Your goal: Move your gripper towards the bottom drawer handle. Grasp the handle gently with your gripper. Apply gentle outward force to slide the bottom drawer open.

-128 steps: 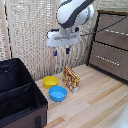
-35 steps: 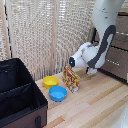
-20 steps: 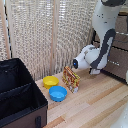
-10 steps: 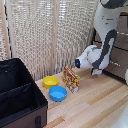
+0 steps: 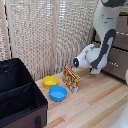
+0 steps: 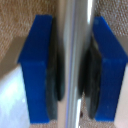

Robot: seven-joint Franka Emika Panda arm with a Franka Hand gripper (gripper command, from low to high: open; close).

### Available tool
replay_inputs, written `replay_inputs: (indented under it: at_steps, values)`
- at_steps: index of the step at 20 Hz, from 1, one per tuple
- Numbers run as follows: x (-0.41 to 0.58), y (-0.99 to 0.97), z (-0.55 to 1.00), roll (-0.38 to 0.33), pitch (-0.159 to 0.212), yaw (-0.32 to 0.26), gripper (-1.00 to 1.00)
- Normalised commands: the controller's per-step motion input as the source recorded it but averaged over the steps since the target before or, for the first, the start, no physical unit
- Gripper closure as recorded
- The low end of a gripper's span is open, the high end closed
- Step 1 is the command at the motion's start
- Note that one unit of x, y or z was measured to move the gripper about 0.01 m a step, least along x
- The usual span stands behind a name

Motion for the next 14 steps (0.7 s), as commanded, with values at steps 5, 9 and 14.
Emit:
replay_inputs:
  at_steps: [5, 9, 14]
  values:
    - [0.231, 0.85, -0.28, 0.0, -0.067, -0.093, 1.0]
    - [0.174, 0.91, -0.3, 0.0, -0.077, -0.08, 1.0]
    - [0.161, 0.92, -0.31, 0.0, -0.072, -0.079, 1.0]
